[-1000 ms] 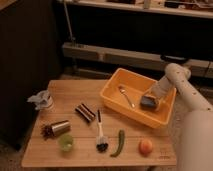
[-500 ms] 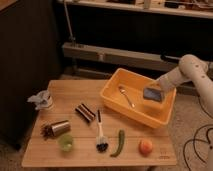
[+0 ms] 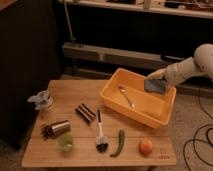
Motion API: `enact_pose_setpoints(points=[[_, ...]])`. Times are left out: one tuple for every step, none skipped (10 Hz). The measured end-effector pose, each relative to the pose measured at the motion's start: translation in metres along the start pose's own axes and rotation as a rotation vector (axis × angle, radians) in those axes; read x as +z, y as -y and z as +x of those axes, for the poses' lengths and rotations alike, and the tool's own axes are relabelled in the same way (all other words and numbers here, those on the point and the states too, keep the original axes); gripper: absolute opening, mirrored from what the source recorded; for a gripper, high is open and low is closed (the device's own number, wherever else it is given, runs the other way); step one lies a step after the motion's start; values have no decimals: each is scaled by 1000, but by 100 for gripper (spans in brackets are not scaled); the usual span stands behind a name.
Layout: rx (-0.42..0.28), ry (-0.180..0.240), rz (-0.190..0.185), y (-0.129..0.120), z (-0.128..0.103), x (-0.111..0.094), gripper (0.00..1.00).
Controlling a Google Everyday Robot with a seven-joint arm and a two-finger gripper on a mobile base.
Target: Place sponge in plastic cup
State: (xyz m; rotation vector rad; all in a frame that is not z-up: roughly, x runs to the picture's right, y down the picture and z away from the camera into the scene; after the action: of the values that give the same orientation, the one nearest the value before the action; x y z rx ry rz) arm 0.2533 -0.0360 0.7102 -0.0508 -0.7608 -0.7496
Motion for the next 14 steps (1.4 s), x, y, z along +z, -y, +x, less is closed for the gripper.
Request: enact_pose_setpoints(points=[[-60,16,25,10,-13,-8,0],[-153,50,58,23,-37,-14,0],[-202,76,73,32,-53,-14,0],[-262,108,89,44,-72,-12,0],[-334,143,104,57,-97,-11,0],[-386,162,112,65,-117,-10,0],[-436,177,116,74,-137,-8,0],[-493,195,114,84,-159,-3,0],[-556,214,109,98,-182,5,0],[-592,225,99,106,-195,12,0],[-632,238,82,117,-206,24,0],[-660,242,62,127,-213,38,0],[-679,233,39,138,-220,53,0],[-685,226,20,145,-221,69,0]])
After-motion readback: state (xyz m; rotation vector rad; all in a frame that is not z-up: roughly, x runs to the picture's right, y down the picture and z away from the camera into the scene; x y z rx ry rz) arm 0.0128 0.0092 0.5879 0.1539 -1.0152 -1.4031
